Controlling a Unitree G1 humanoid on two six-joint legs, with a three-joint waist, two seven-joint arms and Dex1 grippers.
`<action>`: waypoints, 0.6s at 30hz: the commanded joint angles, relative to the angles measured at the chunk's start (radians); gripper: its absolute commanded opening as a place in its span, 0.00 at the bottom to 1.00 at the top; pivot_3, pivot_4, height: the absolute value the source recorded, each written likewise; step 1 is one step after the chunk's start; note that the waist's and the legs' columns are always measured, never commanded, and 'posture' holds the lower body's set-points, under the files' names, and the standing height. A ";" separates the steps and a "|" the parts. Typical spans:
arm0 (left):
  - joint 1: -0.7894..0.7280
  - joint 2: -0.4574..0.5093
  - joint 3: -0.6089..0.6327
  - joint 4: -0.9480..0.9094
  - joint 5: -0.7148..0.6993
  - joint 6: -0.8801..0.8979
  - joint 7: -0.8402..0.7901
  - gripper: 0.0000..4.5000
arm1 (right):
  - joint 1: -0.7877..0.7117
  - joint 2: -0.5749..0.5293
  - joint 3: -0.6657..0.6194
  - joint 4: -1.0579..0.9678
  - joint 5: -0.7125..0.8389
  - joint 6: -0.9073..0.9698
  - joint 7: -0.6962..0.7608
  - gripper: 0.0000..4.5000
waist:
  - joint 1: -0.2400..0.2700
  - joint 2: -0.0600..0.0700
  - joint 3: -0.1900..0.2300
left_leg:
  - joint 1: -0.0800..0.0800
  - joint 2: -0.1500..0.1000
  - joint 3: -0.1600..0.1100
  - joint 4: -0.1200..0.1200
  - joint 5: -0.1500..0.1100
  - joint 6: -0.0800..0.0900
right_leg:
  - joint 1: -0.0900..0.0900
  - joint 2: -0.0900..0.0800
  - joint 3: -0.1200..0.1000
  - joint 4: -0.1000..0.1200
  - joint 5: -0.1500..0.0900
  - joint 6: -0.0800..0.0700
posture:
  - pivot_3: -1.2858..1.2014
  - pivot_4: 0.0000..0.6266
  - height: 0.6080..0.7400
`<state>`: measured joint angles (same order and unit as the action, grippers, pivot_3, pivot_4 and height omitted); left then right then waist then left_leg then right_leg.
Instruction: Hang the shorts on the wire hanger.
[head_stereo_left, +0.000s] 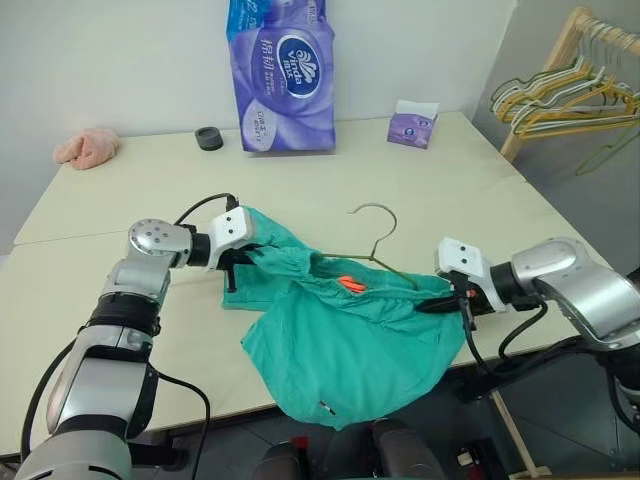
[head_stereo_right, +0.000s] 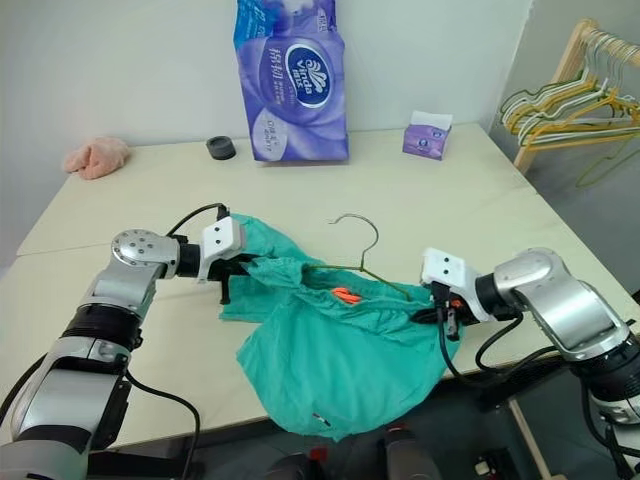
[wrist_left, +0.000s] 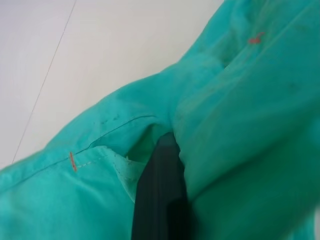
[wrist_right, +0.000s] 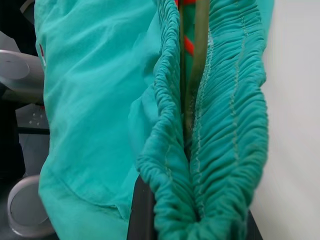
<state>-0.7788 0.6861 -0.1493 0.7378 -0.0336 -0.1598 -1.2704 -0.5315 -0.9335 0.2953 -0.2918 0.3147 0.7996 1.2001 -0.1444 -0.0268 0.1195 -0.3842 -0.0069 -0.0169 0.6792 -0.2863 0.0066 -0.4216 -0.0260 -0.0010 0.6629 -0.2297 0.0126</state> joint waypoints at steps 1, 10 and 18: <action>-0.021 0.028 0.034 0.000 0.003 -0.012 0.027 0.00 | 0.014 -0.025 -0.048 -0.025 0.023 0.004 0.007 0.00 | -0.001 0.000 0.000 | 0.000 0.000 0.000 0.000 0.000 0.000 | 0.000 0.000 0.000 0.000 0.000 0.000 | 0.42 0.16 1.00; 0.028 -0.018 0.038 -0.095 -0.053 0.071 0.013 0.00 | -0.010 0.011 -0.059 -0.021 0.057 0.047 -0.020 0.00 | 0.000 0.000 0.000 | 0.000 0.000 0.000 0.000 0.000 0.000 | 0.000 0.000 0.000 0.000 0.000 0.000 | 0.42 0.16 1.00; 0.062 -0.026 0.073 -0.144 -0.049 0.049 0.113 0.39 | -0.001 0.028 -0.079 -0.032 0.083 0.085 -0.054 0.00 | 0.000 0.000 0.000 | 0.000 0.000 0.000 0.000 0.000 0.000 | 0.000 0.000 0.000 0.000 0.000 0.000 | 0.42 0.15 1.00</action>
<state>-0.7163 0.6599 -0.1092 0.6288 -0.0750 -0.0952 -1.1862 -0.5211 -0.9096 0.2557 -0.2927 0.3773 0.8770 1.1564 -0.1448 -0.0268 0.1195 -0.3842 -0.0068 -0.0169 0.6792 -0.2864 0.0066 -0.4215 -0.0262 -0.0005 0.6630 -0.2297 0.0126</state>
